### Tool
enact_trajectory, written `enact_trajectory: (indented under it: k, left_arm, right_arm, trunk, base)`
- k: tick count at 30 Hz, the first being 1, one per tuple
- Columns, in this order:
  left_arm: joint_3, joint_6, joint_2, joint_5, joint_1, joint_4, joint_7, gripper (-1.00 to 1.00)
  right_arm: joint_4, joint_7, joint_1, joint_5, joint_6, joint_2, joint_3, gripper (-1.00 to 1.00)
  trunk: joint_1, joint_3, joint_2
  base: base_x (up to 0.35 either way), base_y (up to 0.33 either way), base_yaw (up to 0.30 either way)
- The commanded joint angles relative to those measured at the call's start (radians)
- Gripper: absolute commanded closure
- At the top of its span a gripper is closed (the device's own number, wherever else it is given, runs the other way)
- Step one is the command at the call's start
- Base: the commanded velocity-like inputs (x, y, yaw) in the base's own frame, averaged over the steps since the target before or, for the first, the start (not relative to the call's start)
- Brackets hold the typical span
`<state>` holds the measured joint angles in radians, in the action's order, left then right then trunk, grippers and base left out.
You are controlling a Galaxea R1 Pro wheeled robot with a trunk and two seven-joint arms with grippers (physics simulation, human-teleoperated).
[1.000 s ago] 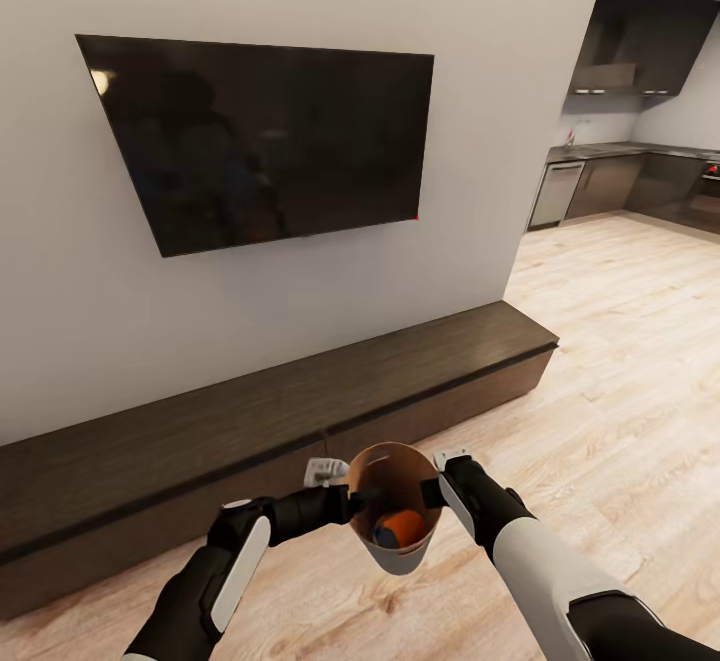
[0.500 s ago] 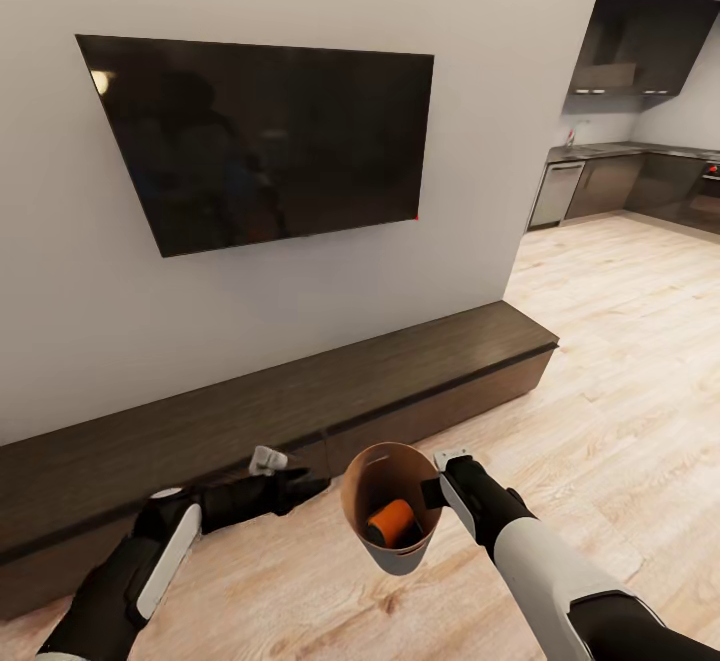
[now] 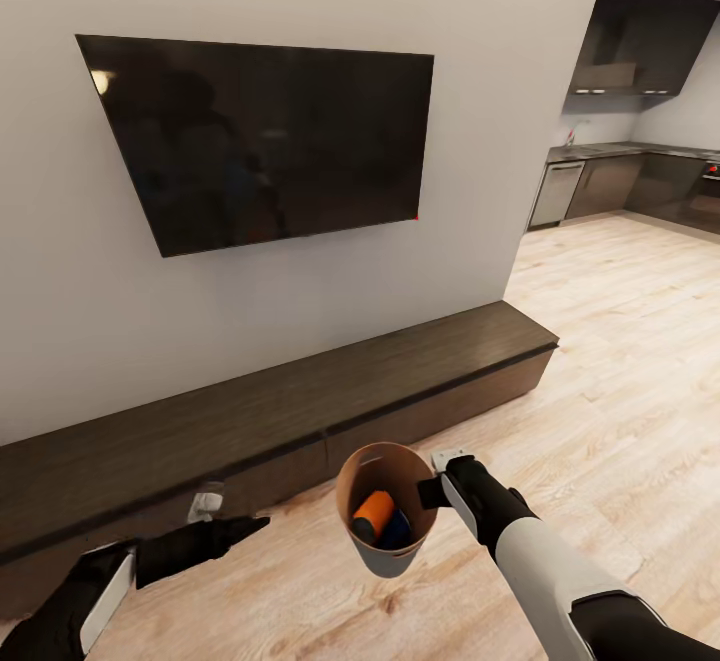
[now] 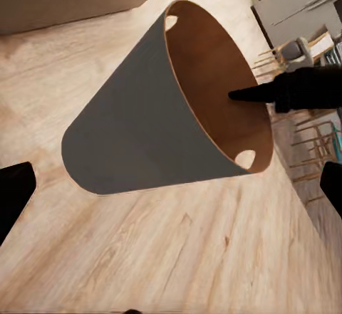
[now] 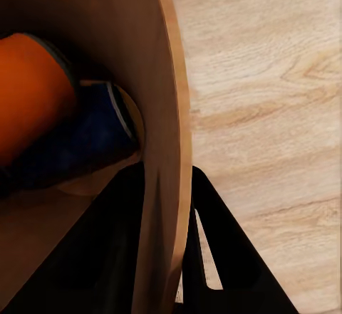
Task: Put the three can of soda from the living room inside the tash can in the kitchen.
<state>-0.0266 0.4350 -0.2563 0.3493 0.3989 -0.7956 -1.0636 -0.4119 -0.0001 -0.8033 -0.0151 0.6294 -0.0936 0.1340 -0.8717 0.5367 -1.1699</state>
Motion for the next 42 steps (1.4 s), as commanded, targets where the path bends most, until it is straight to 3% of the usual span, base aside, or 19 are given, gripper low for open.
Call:
enact_trajectory:
  k: [1,6,10,21,42]
  left_arm:
    - [0.000,-0.045,-0.003,0.000,0.000,0.053,0.000,-1.00]
    - [-0.001,-0.204,-0.012,-0.001,0.000,0.260,0.004,-1.00]
    - [0.000,-0.309,-0.015,-0.001,0.000,0.356,0.004,-1.00]
    - [0.000,-0.338,-0.015,-0.001,0.000,0.389,0.004,-1.00]
    - [0.002,-0.338,-0.015,-0.001,0.000,0.389,0.005,-1.00]
  right_arm:
    - [-0.001,0.006,0.000,0.012,0.000,0.000,-0.003,1.00]
    - [-0.001,0.009,0.000,0.012,0.000,0.001,-0.003,1.00]
    - [-0.001,0.009,0.000,0.012,0.000,0.001,-0.003,1.00]
    - [-0.001,0.008,0.000,0.012,-0.002,0.001,-0.002,1.00]
    - [-0.001,0.008,0.000,0.012,-0.004,0.000,-0.001,1.00]
  trunk:
    - [0.000,0.000,0.000]
    - [0.000,0.000,0.000]
    - [0.000,0.000,0.000]
    - [0.000,-0.003,0.000]
    - [0.000,-0.035,0.000]
  base:
    - [0.000,0.000,0.000]
    - [0.000,0.000,0.000]
    - [0.000,0.000,0.000]
    - [0.000,0.000,0.000]
    - [0.000,0.000,0.000]
